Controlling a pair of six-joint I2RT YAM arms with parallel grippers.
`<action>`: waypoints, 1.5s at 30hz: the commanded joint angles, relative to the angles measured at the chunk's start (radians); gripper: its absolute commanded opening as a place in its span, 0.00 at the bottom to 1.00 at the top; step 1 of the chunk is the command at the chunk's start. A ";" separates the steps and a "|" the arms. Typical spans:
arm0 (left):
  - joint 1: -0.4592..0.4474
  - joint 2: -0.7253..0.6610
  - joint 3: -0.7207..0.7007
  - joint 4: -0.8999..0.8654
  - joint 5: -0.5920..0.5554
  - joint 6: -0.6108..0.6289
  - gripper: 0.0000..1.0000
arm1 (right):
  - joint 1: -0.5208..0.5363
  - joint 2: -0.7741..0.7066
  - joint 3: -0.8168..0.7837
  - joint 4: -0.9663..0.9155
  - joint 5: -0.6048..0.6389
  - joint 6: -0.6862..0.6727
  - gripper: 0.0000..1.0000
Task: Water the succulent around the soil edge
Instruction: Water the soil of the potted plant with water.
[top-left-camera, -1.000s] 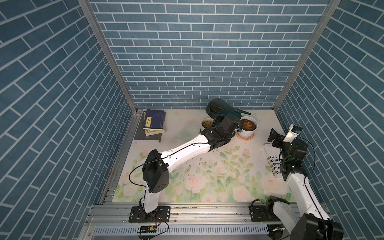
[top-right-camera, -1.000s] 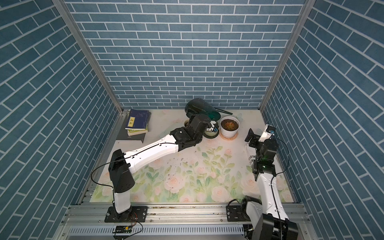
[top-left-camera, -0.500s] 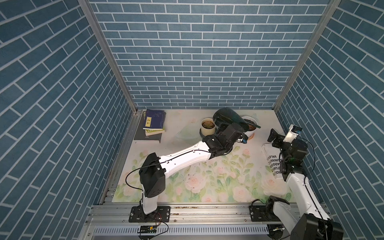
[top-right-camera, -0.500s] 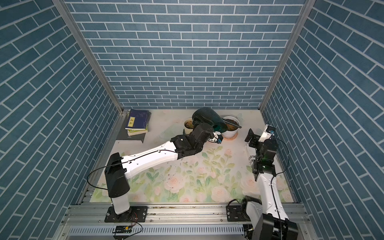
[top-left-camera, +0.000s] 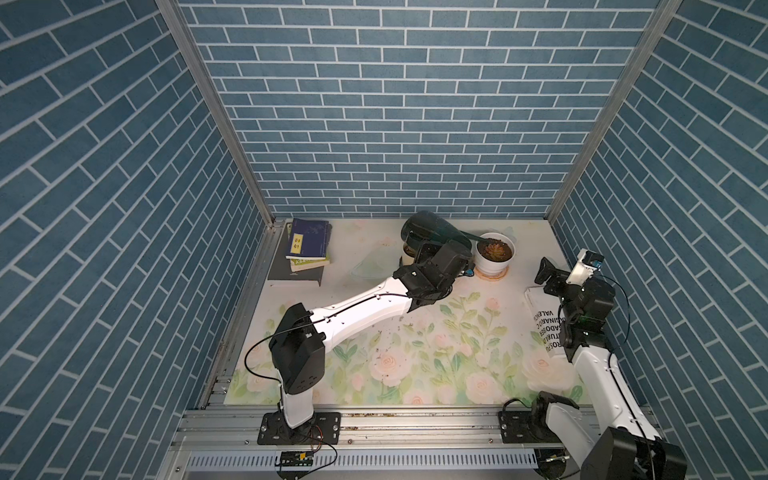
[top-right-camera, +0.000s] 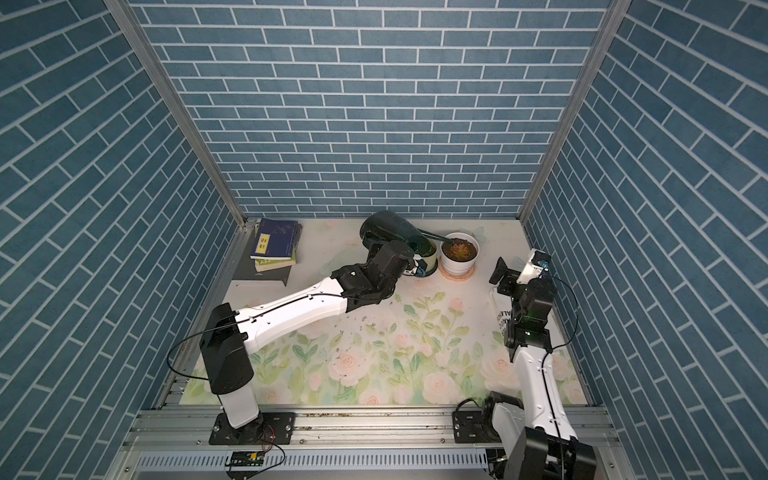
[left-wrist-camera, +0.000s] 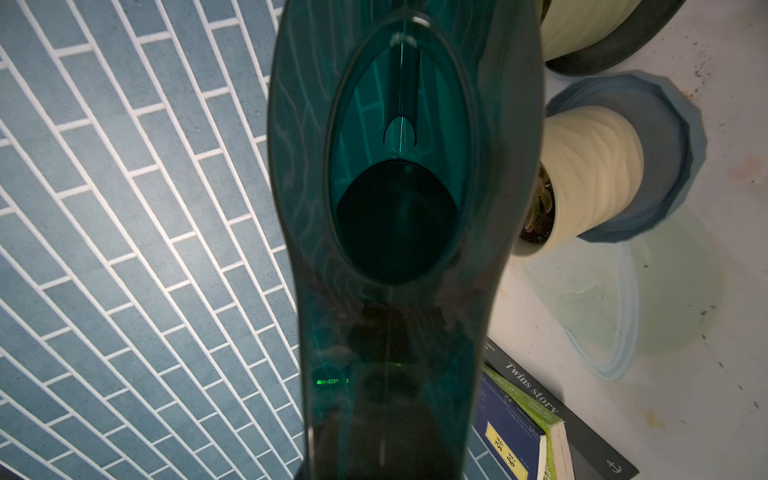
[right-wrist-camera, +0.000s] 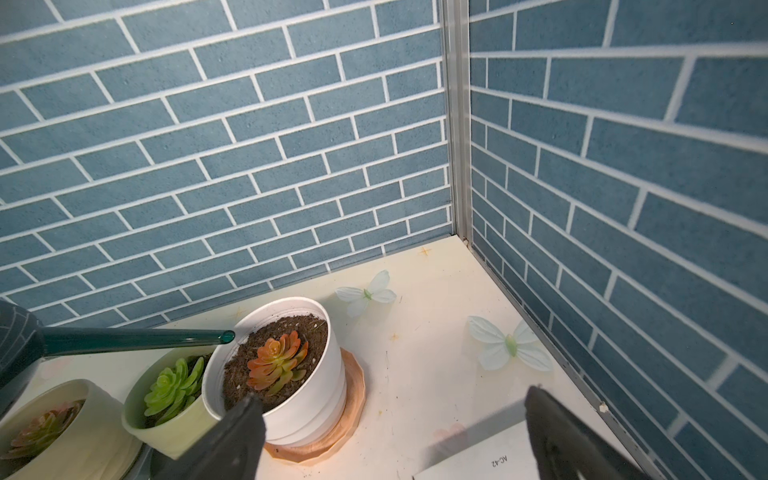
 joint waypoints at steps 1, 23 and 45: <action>0.001 0.021 0.064 0.080 -0.022 -0.003 0.00 | -0.003 -0.011 -0.009 0.028 -0.011 0.024 0.99; -0.034 -0.008 0.008 0.052 0.051 -0.051 0.00 | -0.004 -0.014 -0.015 0.029 -0.011 0.024 0.99; -0.001 -0.057 -0.052 0.047 -0.049 -0.042 0.00 | -0.003 -0.011 -0.016 0.035 -0.012 0.025 0.99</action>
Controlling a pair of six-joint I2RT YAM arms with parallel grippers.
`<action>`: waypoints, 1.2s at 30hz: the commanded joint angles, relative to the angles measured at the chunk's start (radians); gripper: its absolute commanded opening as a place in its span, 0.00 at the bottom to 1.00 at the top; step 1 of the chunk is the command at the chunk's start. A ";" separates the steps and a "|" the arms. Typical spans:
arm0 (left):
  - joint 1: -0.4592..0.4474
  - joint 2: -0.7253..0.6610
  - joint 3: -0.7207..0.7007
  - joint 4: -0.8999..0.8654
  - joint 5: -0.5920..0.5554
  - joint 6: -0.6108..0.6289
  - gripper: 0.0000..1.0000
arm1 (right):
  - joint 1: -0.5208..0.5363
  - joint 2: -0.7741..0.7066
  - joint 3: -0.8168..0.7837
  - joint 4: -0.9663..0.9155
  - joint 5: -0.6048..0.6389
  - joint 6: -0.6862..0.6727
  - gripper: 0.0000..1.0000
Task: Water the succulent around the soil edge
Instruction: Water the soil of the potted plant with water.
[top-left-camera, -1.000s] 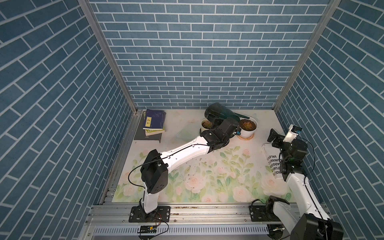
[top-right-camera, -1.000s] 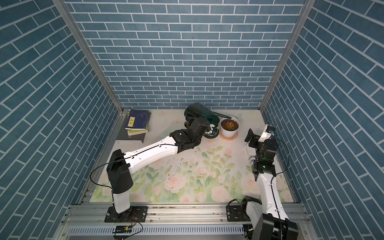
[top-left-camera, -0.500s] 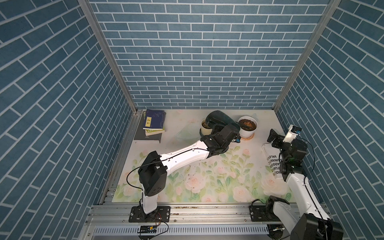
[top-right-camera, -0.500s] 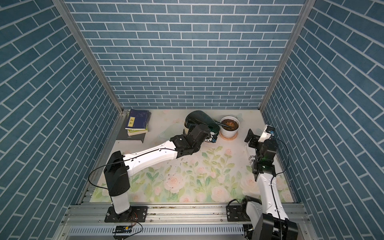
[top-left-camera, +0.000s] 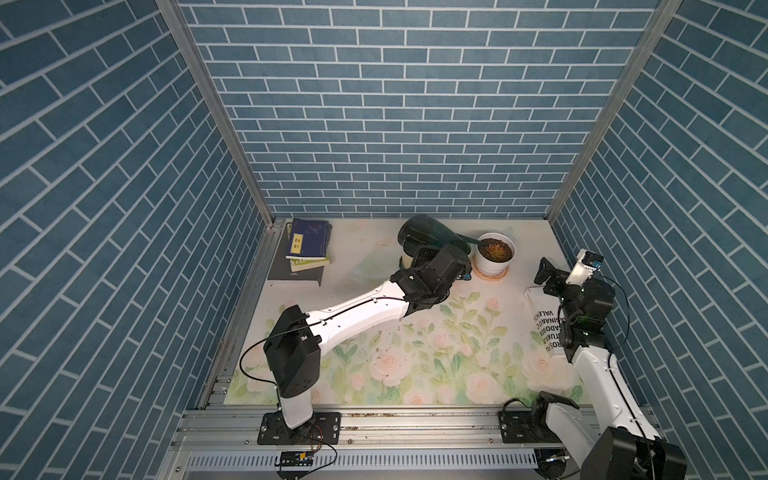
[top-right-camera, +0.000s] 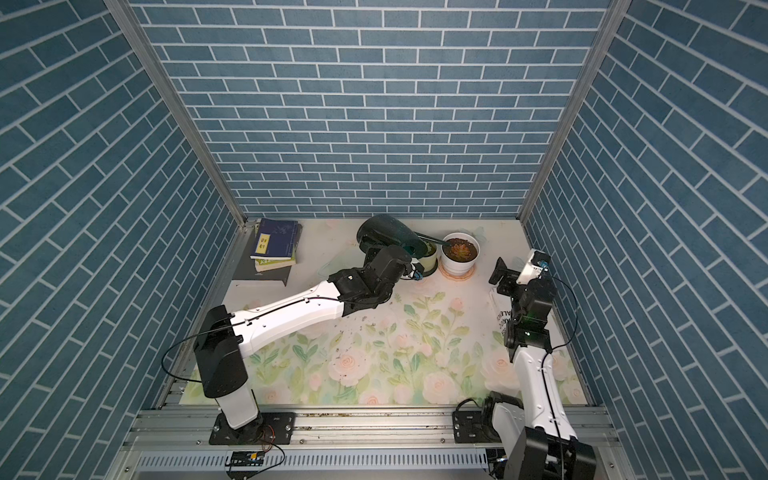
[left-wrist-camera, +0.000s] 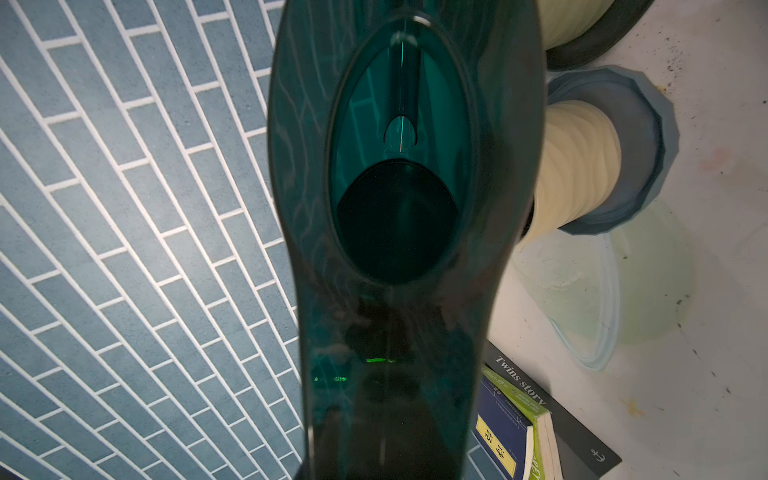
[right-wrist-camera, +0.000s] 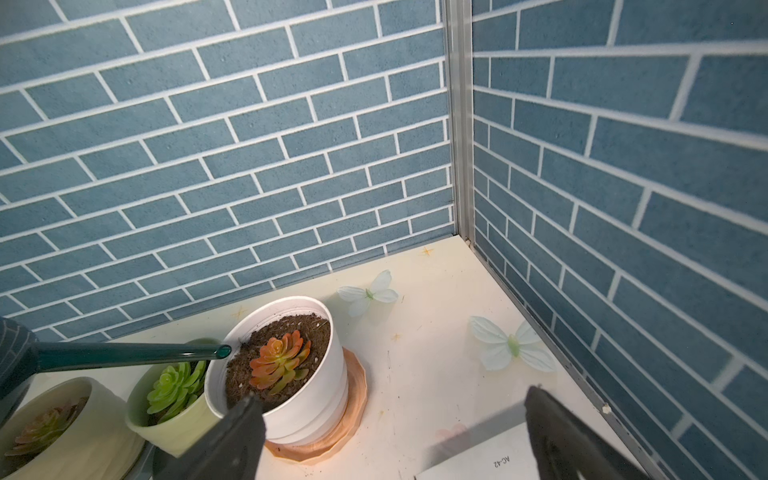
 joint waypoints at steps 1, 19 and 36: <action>0.014 -0.011 0.022 0.055 -0.042 -0.005 0.00 | -0.004 -0.011 -0.011 0.028 -0.006 0.026 1.00; 0.023 0.153 0.218 0.096 0.002 0.070 0.00 | -0.004 -0.020 -0.013 0.028 -0.010 0.024 1.00; -0.027 0.133 0.197 0.086 0.041 0.048 0.00 | -0.004 -0.023 -0.014 0.032 -0.013 0.024 0.99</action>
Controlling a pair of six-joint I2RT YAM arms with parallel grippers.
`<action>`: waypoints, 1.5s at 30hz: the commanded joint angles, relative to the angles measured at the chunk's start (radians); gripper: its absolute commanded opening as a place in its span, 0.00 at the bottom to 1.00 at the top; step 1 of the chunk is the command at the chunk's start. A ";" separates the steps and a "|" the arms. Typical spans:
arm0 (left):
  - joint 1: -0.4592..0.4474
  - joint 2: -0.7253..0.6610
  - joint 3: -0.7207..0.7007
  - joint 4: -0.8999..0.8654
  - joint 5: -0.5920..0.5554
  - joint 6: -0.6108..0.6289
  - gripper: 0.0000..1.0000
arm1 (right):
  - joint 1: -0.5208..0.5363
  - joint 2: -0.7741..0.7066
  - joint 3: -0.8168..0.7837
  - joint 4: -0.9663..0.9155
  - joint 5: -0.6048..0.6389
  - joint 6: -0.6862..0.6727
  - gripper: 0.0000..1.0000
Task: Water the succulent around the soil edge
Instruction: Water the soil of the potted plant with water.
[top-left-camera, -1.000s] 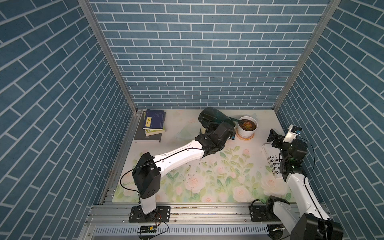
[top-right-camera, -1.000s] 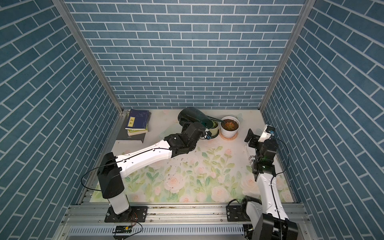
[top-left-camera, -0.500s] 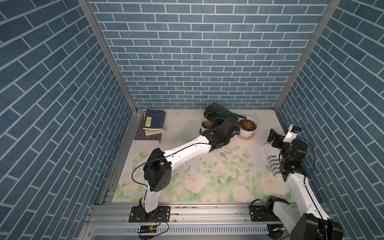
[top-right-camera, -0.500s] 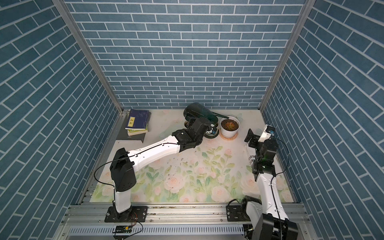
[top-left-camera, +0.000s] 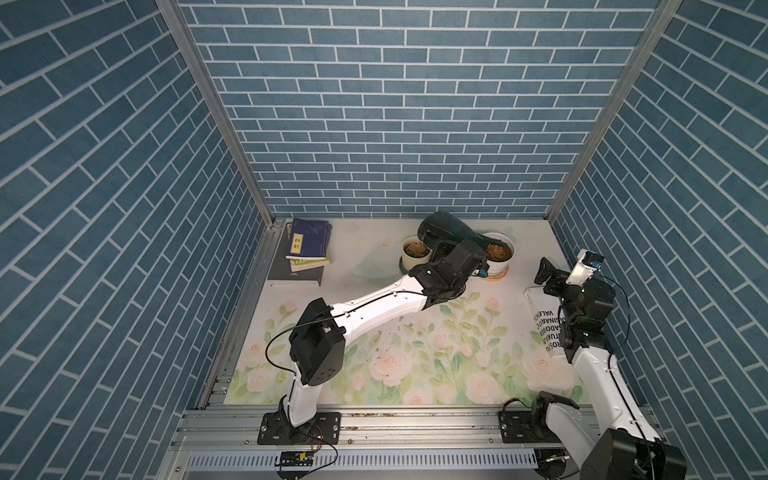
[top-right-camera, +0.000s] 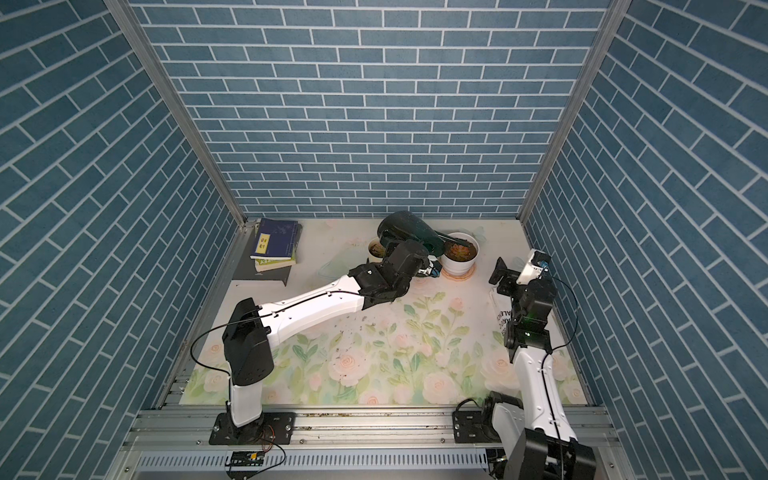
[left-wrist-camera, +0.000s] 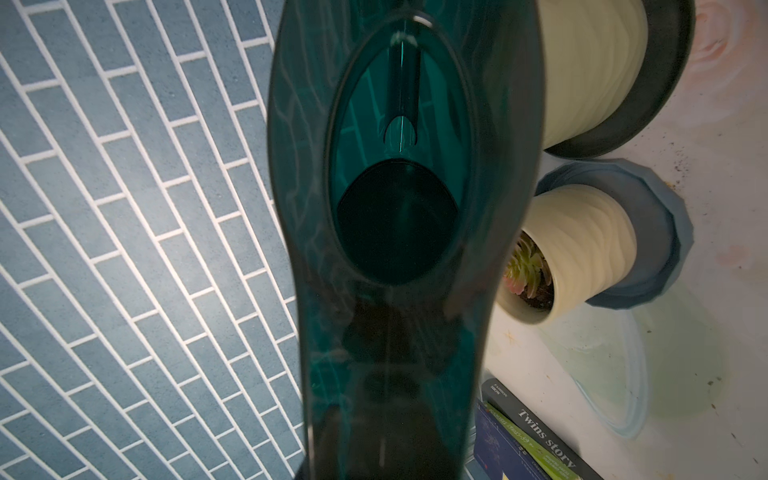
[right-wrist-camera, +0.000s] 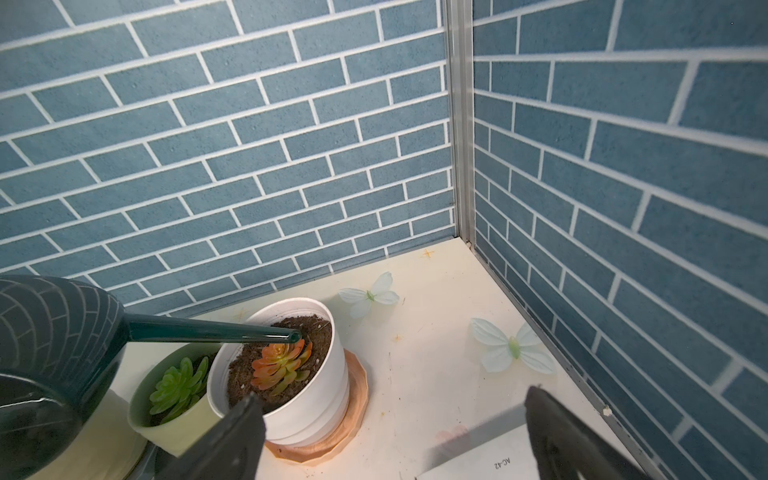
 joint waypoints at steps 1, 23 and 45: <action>-0.006 -0.034 0.006 0.045 -0.020 -0.029 0.00 | -0.004 -0.014 -0.012 0.031 -0.009 0.024 0.99; 0.011 -0.200 -0.190 0.010 -0.068 -0.124 0.00 | -0.003 -0.003 -0.011 0.034 -0.013 0.026 0.99; 0.000 -0.184 -0.118 -0.008 0.079 -0.204 0.00 | -0.004 -0.007 -0.011 0.030 -0.013 0.026 0.99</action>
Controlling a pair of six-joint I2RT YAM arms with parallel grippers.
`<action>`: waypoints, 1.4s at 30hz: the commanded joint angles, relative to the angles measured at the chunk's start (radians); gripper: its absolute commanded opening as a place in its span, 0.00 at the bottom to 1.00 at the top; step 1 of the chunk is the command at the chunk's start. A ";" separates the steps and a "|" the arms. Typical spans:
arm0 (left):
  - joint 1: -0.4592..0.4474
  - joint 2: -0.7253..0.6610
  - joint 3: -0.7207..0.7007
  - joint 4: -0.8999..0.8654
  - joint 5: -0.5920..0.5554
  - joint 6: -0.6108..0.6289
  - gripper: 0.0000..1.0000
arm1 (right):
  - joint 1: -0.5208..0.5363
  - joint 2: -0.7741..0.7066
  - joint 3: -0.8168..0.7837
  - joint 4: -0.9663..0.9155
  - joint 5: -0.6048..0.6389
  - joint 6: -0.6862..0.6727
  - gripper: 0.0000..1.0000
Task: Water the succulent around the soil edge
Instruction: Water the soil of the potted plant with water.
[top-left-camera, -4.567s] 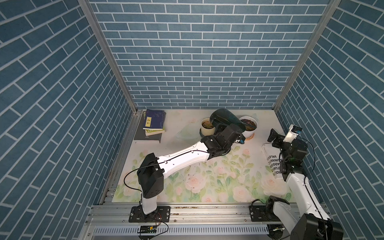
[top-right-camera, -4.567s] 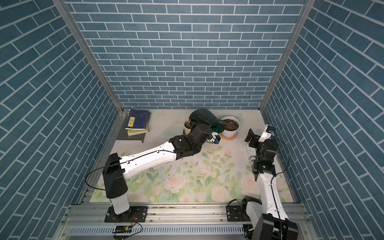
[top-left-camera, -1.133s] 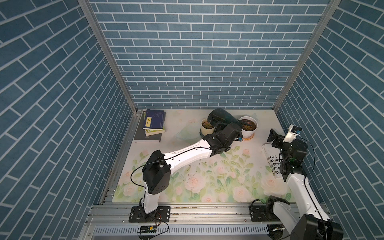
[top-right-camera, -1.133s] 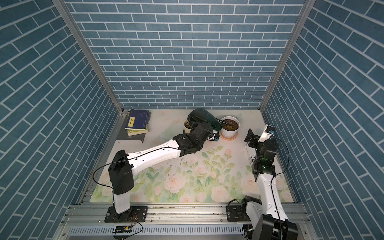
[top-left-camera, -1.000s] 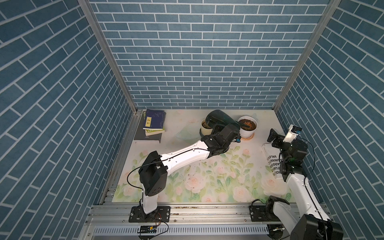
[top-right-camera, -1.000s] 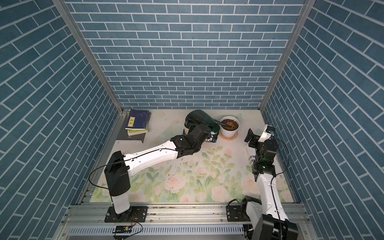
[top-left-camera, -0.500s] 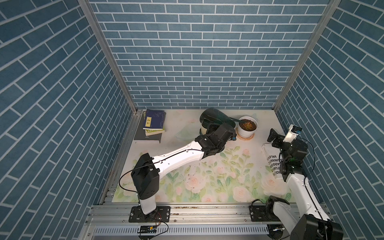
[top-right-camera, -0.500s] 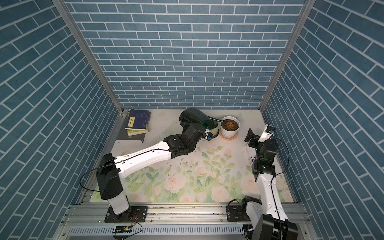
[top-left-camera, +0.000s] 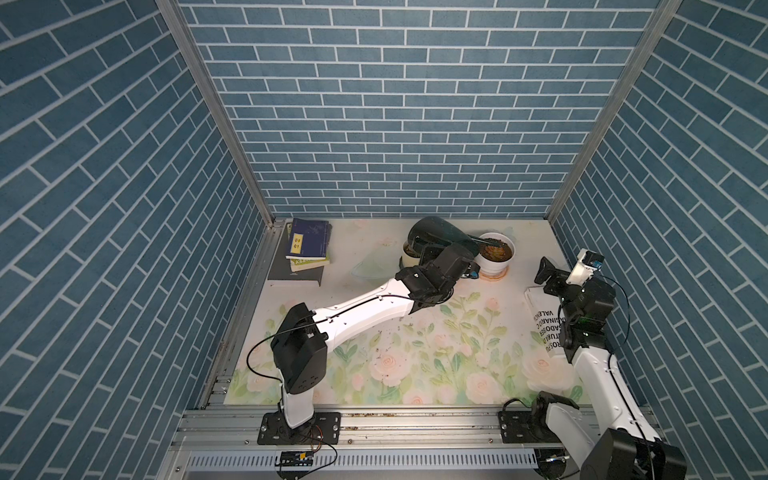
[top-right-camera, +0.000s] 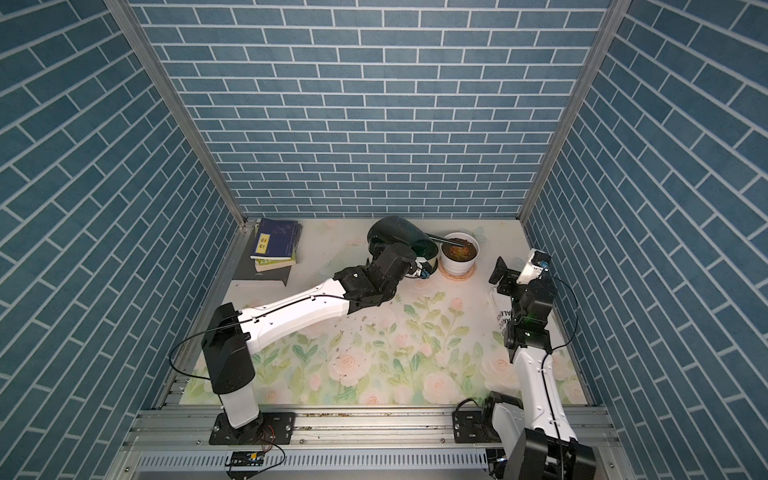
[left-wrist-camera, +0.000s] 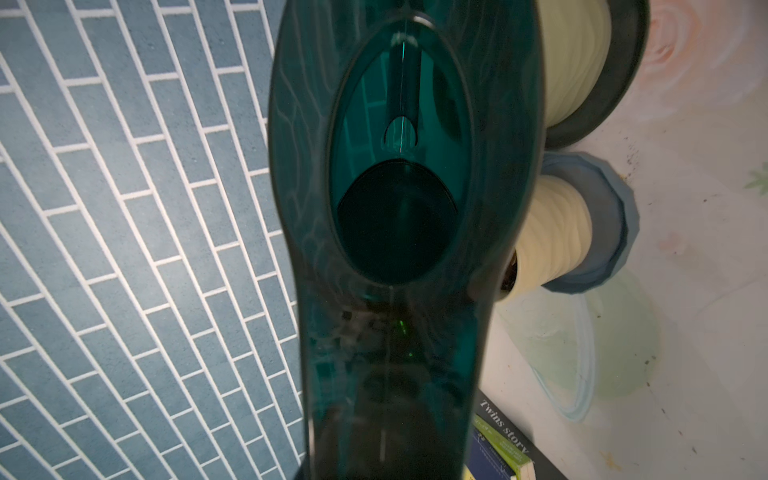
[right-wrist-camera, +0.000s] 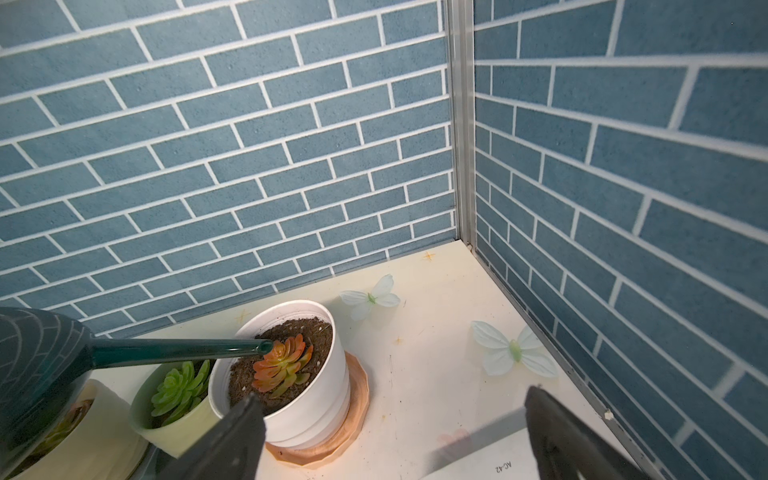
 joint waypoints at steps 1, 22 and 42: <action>-0.010 -0.072 -0.002 0.036 0.034 -0.061 0.00 | -0.003 -0.009 -0.011 0.022 -0.011 0.026 0.99; 0.042 -0.114 -0.080 0.078 -0.047 -0.050 0.00 | -0.004 -0.004 -0.010 0.024 -0.012 0.027 0.99; 0.024 -0.019 0.043 0.055 0.041 -0.075 0.00 | -0.003 0.006 -0.008 0.021 -0.010 0.030 0.99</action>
